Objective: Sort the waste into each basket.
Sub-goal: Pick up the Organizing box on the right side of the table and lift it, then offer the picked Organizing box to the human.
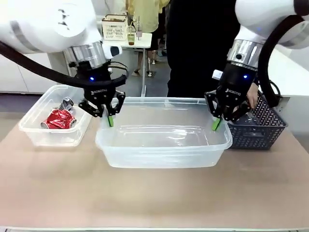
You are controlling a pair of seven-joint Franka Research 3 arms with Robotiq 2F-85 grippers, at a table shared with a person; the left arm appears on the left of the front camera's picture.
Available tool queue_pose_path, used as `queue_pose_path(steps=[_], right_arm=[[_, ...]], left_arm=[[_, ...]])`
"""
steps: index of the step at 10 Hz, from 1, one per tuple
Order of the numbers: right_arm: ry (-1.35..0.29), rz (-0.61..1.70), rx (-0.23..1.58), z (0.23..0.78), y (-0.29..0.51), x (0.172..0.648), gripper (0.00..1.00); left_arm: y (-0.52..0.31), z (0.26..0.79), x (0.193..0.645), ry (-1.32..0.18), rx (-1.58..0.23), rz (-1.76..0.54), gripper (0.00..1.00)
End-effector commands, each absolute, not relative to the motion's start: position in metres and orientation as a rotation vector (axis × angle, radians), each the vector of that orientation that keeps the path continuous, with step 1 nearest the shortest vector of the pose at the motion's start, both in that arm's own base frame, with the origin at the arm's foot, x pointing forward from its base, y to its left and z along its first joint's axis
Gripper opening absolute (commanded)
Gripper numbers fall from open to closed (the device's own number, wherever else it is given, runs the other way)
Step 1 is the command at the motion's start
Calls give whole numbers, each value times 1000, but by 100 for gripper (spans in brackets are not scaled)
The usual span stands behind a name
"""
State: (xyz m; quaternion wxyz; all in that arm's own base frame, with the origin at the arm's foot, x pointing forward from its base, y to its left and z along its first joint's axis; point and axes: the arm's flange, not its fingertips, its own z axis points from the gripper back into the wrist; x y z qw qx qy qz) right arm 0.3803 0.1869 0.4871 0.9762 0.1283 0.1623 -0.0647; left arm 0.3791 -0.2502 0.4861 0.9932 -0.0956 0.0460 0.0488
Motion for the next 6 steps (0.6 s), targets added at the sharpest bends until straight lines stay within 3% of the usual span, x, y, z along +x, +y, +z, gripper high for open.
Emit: queue_pose_path(steps=[1,2,6], right_arm=[[195,-171,214,492,157,382,0],[327,-130,259,487,187,380,0],[327,-130,259,487,187,380,0]], left_arm=[[-239,500,364,76,-187,124,0],[-239,500,364,76,-187,124,0],[-239,500,364,76,-187,124,0]])
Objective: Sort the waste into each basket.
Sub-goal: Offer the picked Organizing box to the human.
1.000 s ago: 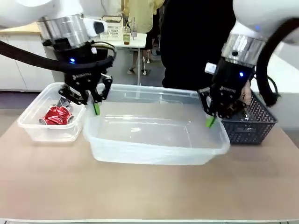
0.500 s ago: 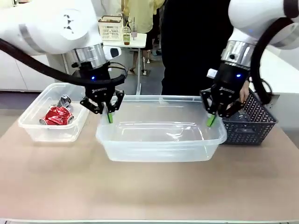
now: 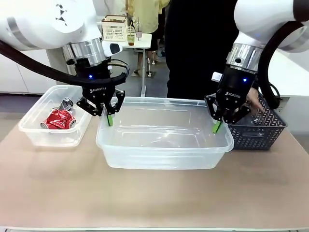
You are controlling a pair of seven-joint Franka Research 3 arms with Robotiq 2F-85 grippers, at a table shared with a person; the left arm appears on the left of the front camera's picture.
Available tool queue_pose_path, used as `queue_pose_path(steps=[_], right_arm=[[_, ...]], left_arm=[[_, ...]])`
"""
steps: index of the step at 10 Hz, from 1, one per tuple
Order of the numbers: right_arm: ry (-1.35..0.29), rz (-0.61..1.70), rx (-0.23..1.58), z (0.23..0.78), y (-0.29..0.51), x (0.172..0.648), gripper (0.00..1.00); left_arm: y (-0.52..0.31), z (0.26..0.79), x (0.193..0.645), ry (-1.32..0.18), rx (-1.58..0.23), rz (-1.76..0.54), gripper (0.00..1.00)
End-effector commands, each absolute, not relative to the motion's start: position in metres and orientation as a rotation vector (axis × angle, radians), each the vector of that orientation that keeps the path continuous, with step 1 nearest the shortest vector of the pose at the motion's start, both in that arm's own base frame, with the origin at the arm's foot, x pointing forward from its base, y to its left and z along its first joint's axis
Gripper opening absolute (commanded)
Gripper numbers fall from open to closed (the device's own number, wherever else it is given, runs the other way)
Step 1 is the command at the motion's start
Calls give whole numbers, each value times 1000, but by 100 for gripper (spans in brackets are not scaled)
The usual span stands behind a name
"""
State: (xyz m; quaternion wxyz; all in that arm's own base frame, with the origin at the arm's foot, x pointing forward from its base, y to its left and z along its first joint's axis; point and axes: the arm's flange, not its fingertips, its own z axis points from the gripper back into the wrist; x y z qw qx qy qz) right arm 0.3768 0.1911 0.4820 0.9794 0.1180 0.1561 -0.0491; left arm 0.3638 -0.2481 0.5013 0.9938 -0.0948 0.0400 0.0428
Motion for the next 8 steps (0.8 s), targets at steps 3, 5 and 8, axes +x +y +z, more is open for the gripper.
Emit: queue_pose_path(steps=[3,5,8], right_arm=[[327,-130,259,487,187,380,0],[327,-130,259,487,187,380,0],[327,-130,259,487,187,380,0]], left_arm=[[-239,500,364,76,-187,124,0],[-239,500,364,76,-187,124,0],[-239,500,364,76,-187,124,0]])
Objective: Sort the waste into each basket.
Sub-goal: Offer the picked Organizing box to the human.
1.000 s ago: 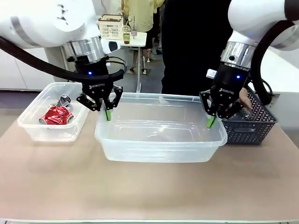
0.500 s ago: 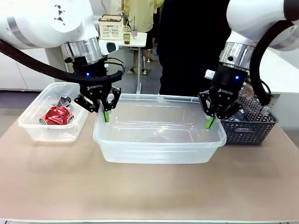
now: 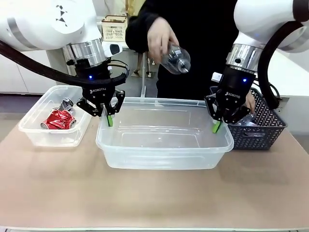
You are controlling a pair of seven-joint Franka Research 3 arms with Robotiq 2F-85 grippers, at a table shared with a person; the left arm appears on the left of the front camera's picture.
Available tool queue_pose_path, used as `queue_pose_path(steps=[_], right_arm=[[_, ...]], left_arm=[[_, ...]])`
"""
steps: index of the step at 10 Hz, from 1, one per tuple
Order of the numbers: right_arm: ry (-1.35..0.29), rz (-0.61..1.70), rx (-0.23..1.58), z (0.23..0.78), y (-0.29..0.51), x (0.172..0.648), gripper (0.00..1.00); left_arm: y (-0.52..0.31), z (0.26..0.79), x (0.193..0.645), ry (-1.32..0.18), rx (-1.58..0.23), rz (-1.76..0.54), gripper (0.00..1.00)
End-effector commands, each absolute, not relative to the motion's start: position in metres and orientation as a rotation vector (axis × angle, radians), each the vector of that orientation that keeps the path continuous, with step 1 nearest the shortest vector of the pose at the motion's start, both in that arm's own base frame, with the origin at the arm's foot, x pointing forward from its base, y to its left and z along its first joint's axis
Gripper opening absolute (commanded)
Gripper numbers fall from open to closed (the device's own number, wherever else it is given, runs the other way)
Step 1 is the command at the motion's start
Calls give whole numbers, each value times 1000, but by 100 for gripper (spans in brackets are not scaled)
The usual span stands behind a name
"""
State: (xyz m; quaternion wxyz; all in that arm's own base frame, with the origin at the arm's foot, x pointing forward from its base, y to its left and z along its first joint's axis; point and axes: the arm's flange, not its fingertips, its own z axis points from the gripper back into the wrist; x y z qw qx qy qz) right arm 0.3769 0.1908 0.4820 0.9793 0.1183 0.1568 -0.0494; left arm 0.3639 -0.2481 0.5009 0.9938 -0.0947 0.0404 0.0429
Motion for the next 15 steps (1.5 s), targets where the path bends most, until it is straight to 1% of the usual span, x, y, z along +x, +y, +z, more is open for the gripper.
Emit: queue_pose_path(steps=[1,15], right_arm=[[327,-130,259,487,187,380,0],[327,-130,259,487,187,380,0]], left_arm=[[-239,500,364,76,-187,124,0],[-239,500,364,76,-187,124,0]])
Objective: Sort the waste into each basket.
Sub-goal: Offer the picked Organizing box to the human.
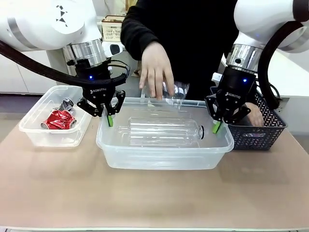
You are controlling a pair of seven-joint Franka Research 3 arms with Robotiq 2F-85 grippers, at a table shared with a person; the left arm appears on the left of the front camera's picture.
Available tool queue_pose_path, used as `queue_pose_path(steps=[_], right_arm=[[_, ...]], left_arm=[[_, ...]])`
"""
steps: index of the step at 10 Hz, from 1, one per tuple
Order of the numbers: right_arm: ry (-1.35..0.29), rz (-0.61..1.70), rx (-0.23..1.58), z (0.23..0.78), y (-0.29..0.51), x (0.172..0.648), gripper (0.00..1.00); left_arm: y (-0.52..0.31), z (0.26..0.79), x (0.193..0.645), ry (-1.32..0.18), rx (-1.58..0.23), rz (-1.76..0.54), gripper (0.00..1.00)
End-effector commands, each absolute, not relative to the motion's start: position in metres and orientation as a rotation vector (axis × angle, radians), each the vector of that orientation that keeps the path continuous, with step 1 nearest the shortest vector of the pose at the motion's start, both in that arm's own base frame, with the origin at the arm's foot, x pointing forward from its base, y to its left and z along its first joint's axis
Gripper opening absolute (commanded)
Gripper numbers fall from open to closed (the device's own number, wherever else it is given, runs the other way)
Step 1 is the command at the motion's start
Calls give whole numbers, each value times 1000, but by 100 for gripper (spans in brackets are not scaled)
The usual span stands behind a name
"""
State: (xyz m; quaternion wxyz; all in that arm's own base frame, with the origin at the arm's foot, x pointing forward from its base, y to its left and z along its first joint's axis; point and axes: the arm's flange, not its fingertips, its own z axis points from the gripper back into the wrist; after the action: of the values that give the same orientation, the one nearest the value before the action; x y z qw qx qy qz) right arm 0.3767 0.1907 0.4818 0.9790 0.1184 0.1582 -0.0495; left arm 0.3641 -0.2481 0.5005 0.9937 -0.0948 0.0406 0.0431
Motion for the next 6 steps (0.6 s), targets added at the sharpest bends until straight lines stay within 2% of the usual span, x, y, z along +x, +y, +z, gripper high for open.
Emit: queue_pose_path(steps=[1,6], right_arm=[[327,-130,259,487,187,380,0],[327,-130,259,487,187,380,0]], left_arm=[[-239,500,364,76,-187,124,0],[-239,500,364,76,-187,124,0]])
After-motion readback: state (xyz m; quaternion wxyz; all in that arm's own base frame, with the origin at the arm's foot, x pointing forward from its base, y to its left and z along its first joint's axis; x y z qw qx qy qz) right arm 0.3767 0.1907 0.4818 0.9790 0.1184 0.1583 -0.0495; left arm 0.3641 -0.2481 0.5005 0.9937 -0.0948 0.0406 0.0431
